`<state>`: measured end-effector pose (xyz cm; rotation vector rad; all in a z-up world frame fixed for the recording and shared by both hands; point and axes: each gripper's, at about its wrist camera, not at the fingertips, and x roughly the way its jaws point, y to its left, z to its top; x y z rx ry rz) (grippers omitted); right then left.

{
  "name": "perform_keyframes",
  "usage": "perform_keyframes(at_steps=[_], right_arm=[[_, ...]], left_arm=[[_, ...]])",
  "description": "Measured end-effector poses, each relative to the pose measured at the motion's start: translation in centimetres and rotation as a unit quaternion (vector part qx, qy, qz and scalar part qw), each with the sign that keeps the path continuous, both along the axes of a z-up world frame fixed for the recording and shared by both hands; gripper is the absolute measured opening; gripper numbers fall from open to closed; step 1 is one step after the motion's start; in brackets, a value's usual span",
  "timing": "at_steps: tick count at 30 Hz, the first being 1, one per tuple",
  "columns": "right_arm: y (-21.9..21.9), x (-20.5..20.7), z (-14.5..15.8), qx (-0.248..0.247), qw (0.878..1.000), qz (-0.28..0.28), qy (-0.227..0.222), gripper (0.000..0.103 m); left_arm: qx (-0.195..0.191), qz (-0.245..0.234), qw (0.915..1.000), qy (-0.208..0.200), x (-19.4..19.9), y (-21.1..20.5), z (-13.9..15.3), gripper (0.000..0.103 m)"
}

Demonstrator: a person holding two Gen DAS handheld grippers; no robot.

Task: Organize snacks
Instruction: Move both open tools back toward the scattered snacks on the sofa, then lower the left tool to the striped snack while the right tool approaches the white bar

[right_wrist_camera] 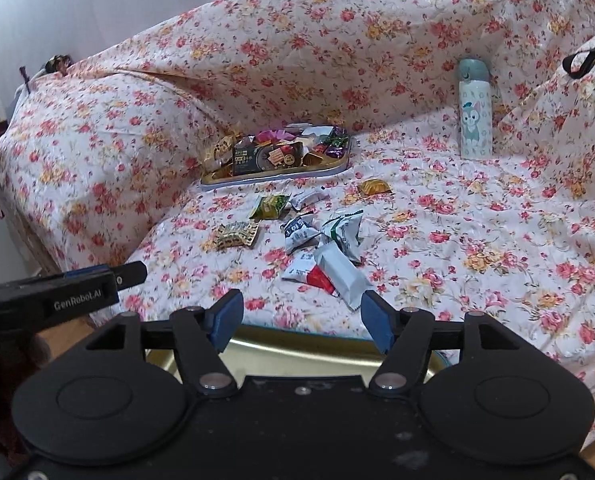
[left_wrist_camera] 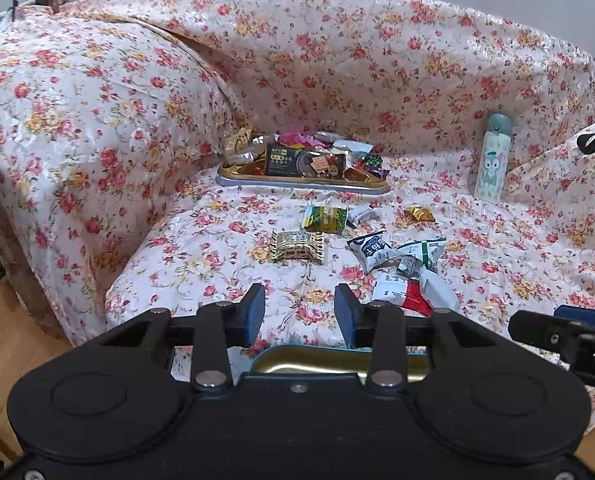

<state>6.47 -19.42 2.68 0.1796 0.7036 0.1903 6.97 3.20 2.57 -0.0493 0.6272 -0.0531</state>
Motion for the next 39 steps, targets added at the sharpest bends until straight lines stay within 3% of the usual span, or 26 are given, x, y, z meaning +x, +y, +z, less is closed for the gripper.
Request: perform_keyframes(at_steps=[11, 27, 33, 39], right_arm=[[-0.3, 5.3, -2.3, -0.001, 0.999, -0.011, 0.053, 0.067], [0.0, 12.4, -6.7, -0.059, 0.993, -0.017, 0.099, 0.067], [0.7, 13.9, -7.8, -0.071, 0.991, -0.006, 0.109, 0.066], [1.1, 14.7, -8.7, -0.076, 0.99, 0.001, 0.122, 0.065]], left_arm=[[-0.002, -0.014, 0.9983, 0.057, 5.5, -0.2, -2.1, 0.048], [0.019, -0.028, 0.9912, 0.128, 13.2, -0.3, -6.2, 0.048], [0.021, -0.027, 0.9892, 0.143, 14.9, -0.2, -7.3, 0.048], [0.042, -0.033, 0.9896, 0.133, 16.9, -0.4, -7.5, 0.048]])
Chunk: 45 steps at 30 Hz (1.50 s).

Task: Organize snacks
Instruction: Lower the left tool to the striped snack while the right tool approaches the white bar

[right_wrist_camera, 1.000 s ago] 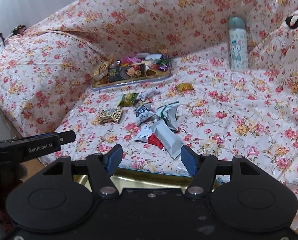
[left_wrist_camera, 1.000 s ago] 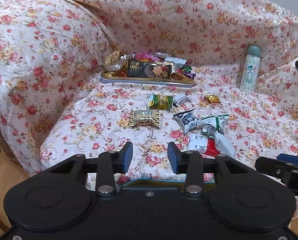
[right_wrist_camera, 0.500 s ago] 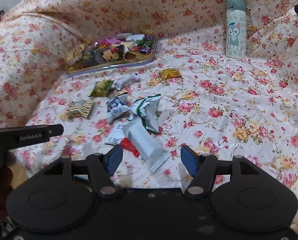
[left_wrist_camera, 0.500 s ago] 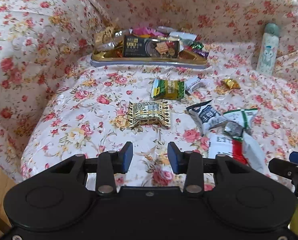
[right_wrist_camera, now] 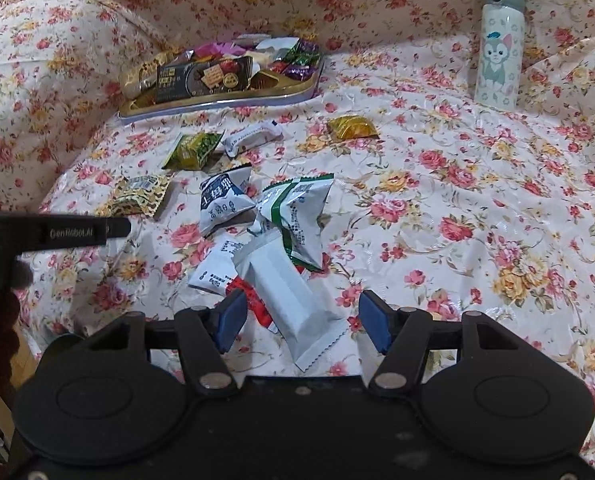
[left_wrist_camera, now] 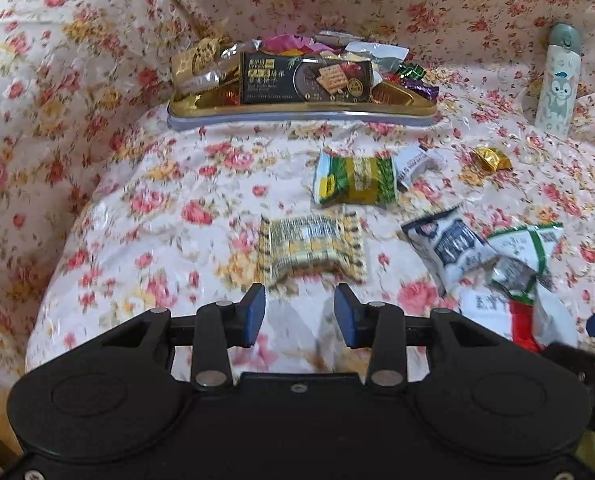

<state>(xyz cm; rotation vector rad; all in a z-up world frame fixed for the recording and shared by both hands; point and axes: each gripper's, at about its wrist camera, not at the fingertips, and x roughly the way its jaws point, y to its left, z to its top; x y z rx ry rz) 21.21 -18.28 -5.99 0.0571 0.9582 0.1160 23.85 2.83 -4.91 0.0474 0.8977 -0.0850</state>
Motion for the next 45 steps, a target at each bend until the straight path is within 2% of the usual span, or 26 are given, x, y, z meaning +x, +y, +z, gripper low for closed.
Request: perform_keyframes(at_steps=[6, 16, 22, 28, 31, 36, 45], right_arm=[[-0.1, 0.6, -0.5, -0.001, 1.0, -0.004, 0.005, 0.065], [-0.4, 0.9, -0.9, -0.01, 1.0, -0.006, -0.002, 0.065], [-1.1, 1.0, -1.2, -0.006, 1.0, -0.019, 0.0, 0.065], [-1.8, 0.8, -1.2, -0.001, 1.0, -0.028, 0.002, 0.065], [-1.8, 0.7, -1.2, 0.001, 1.0, -0.027, 0.001, 0.065], [-1.7, 0.6, -1.2, 0.007, 1.0, -0.028, 0.001, 0.065], [-1.8, 0.5, -1.2, 0.014, 0.999, -0.031, 0.003, 0.065]], left_arm=[[0.023, -0.014, 0.9996, -0.001, 2.1, -0.3, -0.5, 0.048], [0.064, -0.063, 0.9958, -0.017, 3.1, -1.2, -0.9, 0.049], [0.04, -0.084, 0.9956, 0.003, 2.7, -2.3, -0.9, 0.049], [0.021, -0.143, 0.9894, -0.003, 1.1, -3.9, 0.0, 0.049], [0.031, -0.16, 0.9861, -0.032, 0.6, -4.0, 1.3, 0.049], [0.064, -0.16, 0.9827, -0.068, 1.8, -3.6, 1.9, 0.049], [0.038, -0.187, 0.9807, -0.045, 4.4, -3.0, 0.4, 0.049]])
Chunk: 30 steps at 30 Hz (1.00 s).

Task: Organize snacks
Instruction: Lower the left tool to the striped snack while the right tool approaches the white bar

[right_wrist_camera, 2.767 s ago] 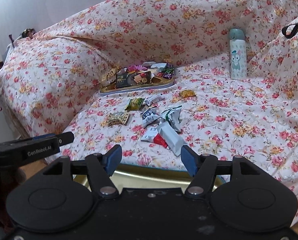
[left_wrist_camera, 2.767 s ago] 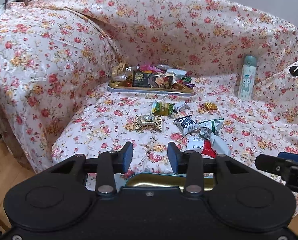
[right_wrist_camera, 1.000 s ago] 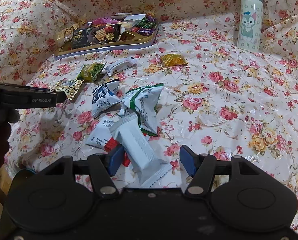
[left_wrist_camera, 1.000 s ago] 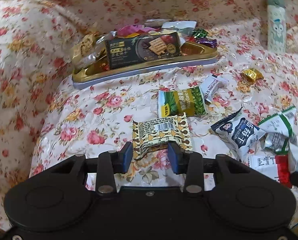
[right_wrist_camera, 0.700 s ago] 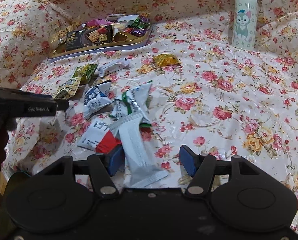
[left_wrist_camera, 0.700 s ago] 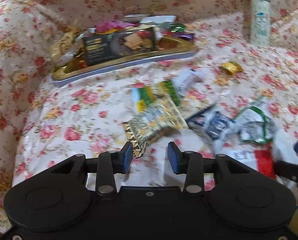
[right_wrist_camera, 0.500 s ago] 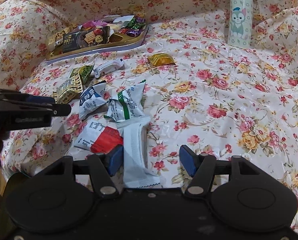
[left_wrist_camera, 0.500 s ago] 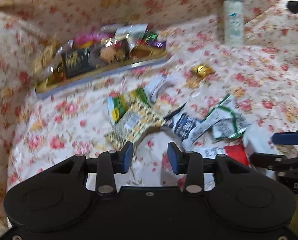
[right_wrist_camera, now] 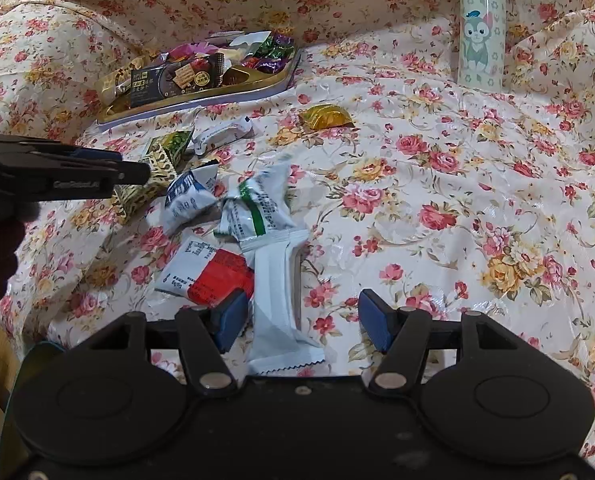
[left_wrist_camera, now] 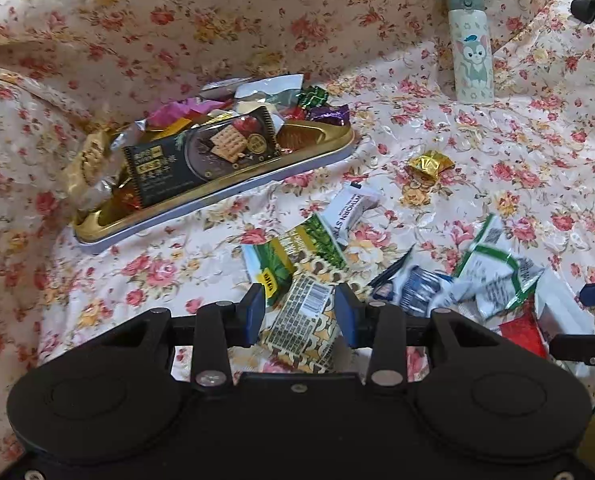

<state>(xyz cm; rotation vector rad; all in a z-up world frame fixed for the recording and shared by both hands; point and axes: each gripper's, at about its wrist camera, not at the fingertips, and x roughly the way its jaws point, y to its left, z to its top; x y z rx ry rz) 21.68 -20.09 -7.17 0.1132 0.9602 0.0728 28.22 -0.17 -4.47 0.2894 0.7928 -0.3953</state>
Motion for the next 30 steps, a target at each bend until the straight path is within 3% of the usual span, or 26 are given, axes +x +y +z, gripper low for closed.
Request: perform_keyframes(at_steps=[7, 12, 21, 30], right_arm=[[0.2, 0.0, 0.0, 0.002, 1.0, -0.002, 0.0, 0.065], [0.3, -0.1, 0.2, 0.005, 1.0, 0.0, 0.0, 0.064], [0.3, 0.1, 0.1, -0.001, 1.0, -0.004, 0.002, 0.063], [0.1, 0.6, 0.0, -0.013, 1.0, -0.009, 0.0, 0.051]], left_arm=[[-0.006, -0.013, 0.9997, 0.019, -0.6, -0.4, -0.3, 0.049], [-0.013, -0.001, 0.9979, 0.064, -1.0, -0.5, -1.2, 0.049], [-0.021, 0.041, 0.9967, 0.067, -1.4, -0.8, -1.6, 0.049], [-0.035, 0.072, 0.9948, 0.064, -0.8, -1.0, -1.8, 0.049]])
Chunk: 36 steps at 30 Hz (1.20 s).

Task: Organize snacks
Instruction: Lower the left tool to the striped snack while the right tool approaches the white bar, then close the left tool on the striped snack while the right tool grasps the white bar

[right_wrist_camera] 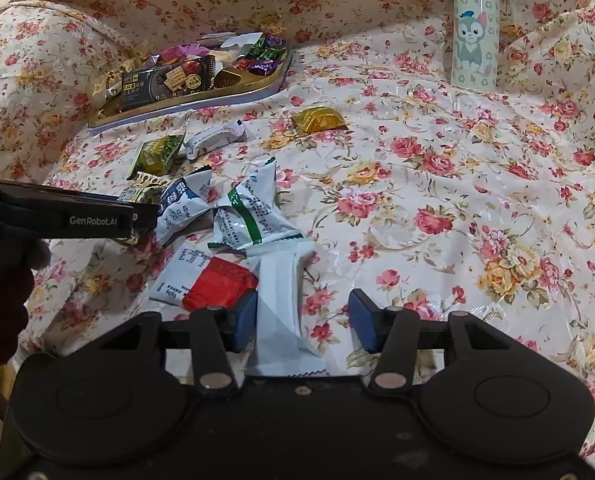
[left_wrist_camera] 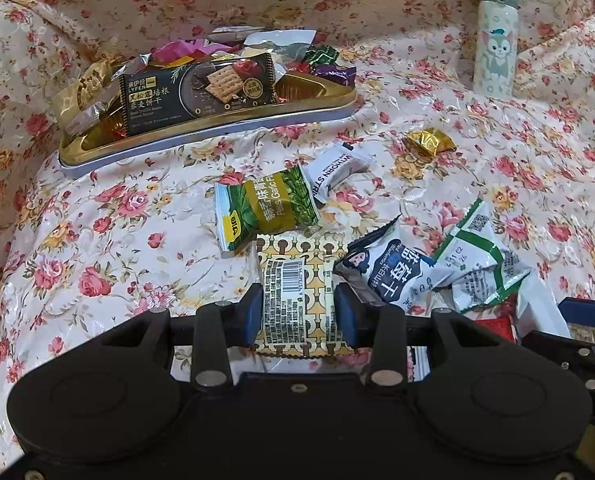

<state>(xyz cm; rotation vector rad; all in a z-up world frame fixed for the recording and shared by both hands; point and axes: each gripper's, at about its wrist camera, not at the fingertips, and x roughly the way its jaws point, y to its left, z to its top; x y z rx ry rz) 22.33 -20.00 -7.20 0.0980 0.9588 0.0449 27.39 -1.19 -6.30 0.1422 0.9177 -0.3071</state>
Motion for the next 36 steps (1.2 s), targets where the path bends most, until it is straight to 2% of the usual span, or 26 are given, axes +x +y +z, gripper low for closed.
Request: perform_keyframes(at_steps=[4, 13, 21, 36], right_arm=[[0.3, 0.0, -0.1, -0.01, 1.0, 0.007, -0.002, 0.04], [0.4, -0.2, 0.1, -0.016, 1.0, 0.009, 0.002, 0.024], [-0.2, -0.7, 0.3, -0.016, 1.0, -0.006, 0.008, 0.024], [-1.0, -1.5, 0.3, -0.014, 0.999, -0.034, 0.019, 0.024]], left_arm=[[-0.004, 0.01, 0.9999, 0.001, 0.0, 0.0, 0.0, 0.049], [-0.013, 0.021, 0.9996, 0.01, 0.1, 0.1, 0.1, 0.048], [-0.017, 0.033, 0.9992, 0.018, -0.5, 0.3, 0.2, 0.045], [-0.017, 0.075, 0.9952, 0.062, -3.5, 2.3, 0.6, 0.045]])
